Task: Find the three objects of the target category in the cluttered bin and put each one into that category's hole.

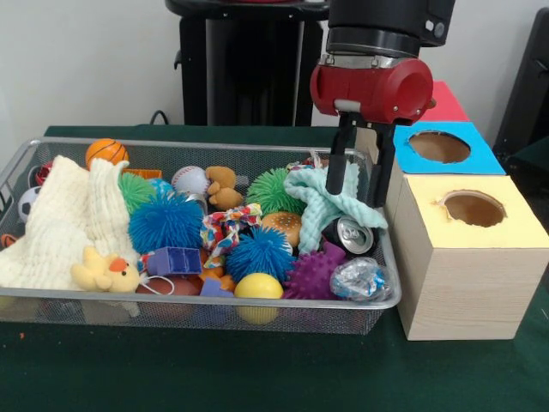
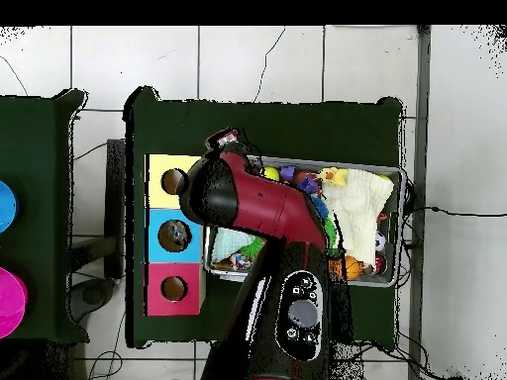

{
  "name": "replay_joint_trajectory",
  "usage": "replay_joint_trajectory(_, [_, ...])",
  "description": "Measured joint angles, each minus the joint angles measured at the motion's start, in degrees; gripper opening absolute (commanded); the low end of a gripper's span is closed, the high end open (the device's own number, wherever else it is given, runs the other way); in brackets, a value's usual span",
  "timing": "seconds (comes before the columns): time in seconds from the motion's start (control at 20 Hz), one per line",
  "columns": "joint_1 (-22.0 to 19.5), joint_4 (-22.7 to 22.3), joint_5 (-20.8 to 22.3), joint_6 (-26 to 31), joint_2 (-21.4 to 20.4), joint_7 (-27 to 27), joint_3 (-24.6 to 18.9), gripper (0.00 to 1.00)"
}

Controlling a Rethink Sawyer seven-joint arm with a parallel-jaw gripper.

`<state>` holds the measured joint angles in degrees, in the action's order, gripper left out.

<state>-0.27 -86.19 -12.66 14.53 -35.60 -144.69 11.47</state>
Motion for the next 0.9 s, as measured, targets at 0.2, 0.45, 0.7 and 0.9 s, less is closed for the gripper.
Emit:
replay_joint_trajectory(0.2, [1.46,3.19,1.3,7.63,0.91,0.0,2.42,1.0])
replay_joint_trajectory(0.45, [1.92,7.61,2.47,19.76,1.51,0.0,3.28,1.0])
replay_joint_trajectory(0.7, [1.45,12.22,3.3,25.09,2.6,0.0,3.29,1.0])
replay_joint_trajectory(0.9, [1.01,15.37,3.37,25.06,3.94,0.0,3.3,1.0])
